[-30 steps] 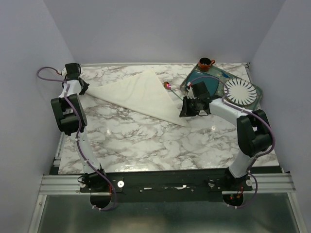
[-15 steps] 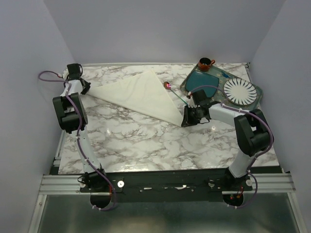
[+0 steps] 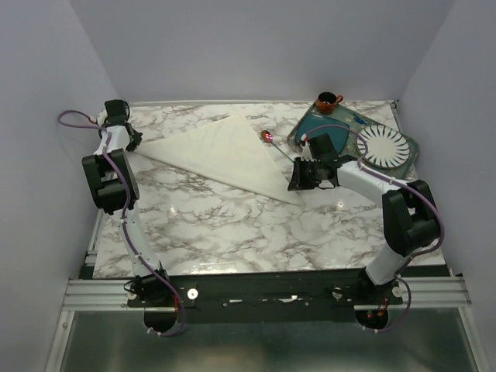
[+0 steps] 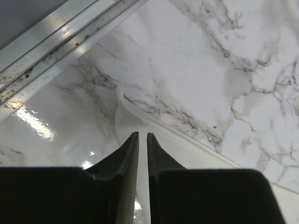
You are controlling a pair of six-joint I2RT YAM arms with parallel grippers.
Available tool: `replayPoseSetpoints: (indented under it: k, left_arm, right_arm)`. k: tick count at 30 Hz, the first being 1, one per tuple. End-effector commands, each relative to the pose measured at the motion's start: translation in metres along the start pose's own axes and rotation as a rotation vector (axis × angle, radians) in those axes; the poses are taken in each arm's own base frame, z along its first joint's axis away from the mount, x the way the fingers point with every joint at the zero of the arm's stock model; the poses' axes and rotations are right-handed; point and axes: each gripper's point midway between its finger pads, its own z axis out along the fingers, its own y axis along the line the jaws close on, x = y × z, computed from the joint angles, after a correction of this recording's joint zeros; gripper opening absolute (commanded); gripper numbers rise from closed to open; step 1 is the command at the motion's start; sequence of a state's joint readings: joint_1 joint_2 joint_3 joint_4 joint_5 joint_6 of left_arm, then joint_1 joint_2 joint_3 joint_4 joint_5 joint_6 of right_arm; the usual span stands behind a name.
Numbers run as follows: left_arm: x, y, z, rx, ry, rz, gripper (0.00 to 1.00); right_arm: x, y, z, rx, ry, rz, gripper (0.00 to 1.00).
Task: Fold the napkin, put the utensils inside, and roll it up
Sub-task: Fold the napkin
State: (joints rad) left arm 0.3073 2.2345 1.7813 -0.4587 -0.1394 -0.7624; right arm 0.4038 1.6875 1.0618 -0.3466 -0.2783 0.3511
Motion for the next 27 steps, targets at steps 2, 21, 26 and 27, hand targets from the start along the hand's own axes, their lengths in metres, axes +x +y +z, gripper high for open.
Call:
replayPoseSetpoints:
  k: [2,21,26,27]
  left_arm:
    - [-0.027,-0.020,-0.014,0.069,-0.076,-0.018,0.21]
    - [-0.037,0.030,0.013,-0.111,-0.058,-0.003,0.22]
    - [-0.040,-0.017,-0.029,-0.002,-0.101,0.070,0.33]
    - [-0.034,-0.023,-0.035,0.009,-0.099,0.081,0.35]
  right_arm:
    - [-0.005,0.003,0.005,-0.017,0.017,-0.001,0.26]
    - [0.025,-0.011,-0.012,0.027,0.021,-0.024,0.26]
    - [0.000,0.005,-0.014,-0.020,-0.010,-0.029,0.26]
    - [0.001,0.006,-0.009,-0.028,0.005,-0.021,0.26]
